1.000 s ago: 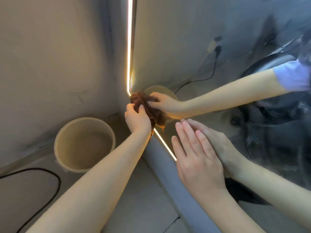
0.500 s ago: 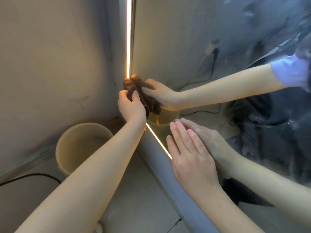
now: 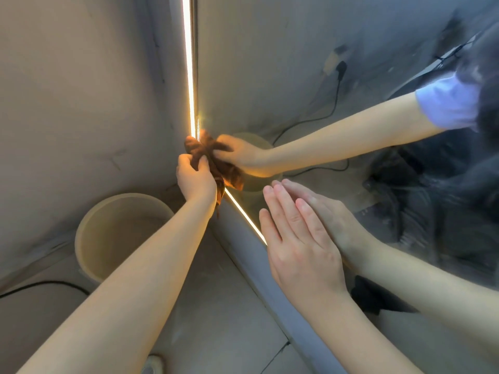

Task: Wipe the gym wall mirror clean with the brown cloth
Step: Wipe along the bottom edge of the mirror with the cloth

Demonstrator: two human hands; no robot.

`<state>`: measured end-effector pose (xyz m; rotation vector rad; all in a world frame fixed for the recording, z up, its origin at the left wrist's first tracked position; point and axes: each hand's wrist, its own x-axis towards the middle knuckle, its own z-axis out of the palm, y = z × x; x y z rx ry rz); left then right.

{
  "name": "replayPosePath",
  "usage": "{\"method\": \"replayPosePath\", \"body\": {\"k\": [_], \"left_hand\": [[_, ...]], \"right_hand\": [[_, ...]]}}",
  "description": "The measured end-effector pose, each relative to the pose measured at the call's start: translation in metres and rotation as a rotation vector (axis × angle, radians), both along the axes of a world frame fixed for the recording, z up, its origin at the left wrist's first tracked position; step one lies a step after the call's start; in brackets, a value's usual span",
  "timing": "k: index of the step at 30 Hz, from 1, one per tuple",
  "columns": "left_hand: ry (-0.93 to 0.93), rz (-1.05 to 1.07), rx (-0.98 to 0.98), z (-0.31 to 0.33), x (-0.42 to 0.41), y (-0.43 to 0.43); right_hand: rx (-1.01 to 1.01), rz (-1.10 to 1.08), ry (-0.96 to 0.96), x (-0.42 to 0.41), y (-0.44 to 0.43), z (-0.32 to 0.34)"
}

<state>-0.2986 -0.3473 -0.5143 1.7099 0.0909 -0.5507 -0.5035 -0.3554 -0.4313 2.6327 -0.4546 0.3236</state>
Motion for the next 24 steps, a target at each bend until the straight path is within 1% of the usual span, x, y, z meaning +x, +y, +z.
{"method": "replayPosePath", "body": {"k": [2, 4, 6, 11, 17, 19, 24], "left_hand": [[0.011, -0.005, 0.016, -0.002, -0.002, 0.001], [0.033, -0.011, 0.025, -0.001, -0.003, 0.001], [0.06, -0.006, 0.028, 0.002, -0.005, 0.002], [0.163, 0.022, -0.044, 0.017, -0.018, 0.004], [0.179, 0.021, -0.123, 0.06, -0.014, 0.005], [0.169, 0.028, -0.141, 0.08, -0.01, 0.006], [0.16, 0.019, -0.179, 0.122, -0.003, 0.008]], "right_hand": [[0.005, -0.032, 0.043, 0.001, 0.002, 0.001], [0.029, -0.043, 0.05, 0.001, 0.004, 0.002], [0.008, -0.049, 0.05, 0.0, 0.004, 0.001], [0.054, -0.061, 0.063, 0.002, 0.008, 0.008], [0.12, -0.045, 0.022, 0.006, 0.013, 0.023], [0.184, -0.062, -0.003, 0.007, 0.016, 0.03], [0.264, -0.085, -0.056, 0.02, 0.026, 0.064]]}}
